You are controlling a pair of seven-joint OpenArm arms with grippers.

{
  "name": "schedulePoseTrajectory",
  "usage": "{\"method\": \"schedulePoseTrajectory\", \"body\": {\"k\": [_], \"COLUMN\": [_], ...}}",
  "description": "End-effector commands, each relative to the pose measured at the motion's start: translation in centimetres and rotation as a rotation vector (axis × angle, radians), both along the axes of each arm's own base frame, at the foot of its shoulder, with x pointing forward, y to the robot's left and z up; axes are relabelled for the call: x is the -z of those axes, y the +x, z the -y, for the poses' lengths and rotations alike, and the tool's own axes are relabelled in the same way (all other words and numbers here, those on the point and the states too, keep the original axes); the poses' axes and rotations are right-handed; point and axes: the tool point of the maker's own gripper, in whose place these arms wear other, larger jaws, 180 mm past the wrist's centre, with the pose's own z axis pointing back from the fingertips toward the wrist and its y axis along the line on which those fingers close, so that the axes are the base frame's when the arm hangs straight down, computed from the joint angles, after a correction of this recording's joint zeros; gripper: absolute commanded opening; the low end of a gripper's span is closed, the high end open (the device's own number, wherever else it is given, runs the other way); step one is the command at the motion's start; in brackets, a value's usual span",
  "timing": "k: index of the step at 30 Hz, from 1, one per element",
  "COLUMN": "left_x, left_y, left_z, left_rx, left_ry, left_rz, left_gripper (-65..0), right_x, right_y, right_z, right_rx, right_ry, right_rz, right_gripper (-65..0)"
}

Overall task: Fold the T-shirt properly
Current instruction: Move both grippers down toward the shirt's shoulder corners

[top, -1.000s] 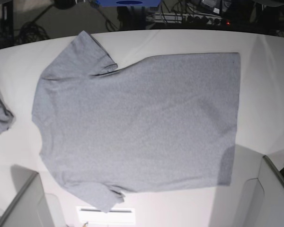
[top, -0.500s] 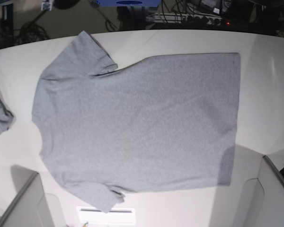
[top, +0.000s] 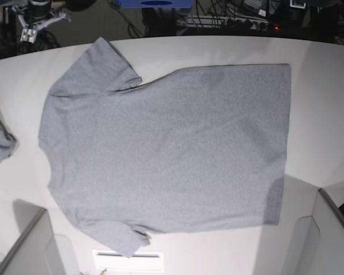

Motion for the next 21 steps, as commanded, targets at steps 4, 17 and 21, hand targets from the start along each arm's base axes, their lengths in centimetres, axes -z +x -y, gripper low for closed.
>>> {"method": "schedulePoseTrajectory", "body": {"k": [4, 17, 21], "left_x": [-2.4, -4.6, -5.1], "left_y": [2.6, 5.9, 6.7], "left_z": [1.1, -3.4, -4.6], "left_rx": [-0.015, -0.264, -0.286], "left_ry": [-0.061, -0.189, -0.195], "left_rz": [0.12, 0.346, 0.393], "left_gripper": [-65.0, -57.9, -42.9], "right_x": [-1.8, -3.4, -4.4], "right_y": [3.9, 13.1, 13.3], "right_z": [0.0, -2.1, -1.0], "right_rx": [-0.006, -0.037, -0.037], "right_ry": [-0.009, 0.393, 0.432], "right_rz": [0.088, 0.066, 0.067], "right_gripper": [-65.0, -65.0, -38.1]}}
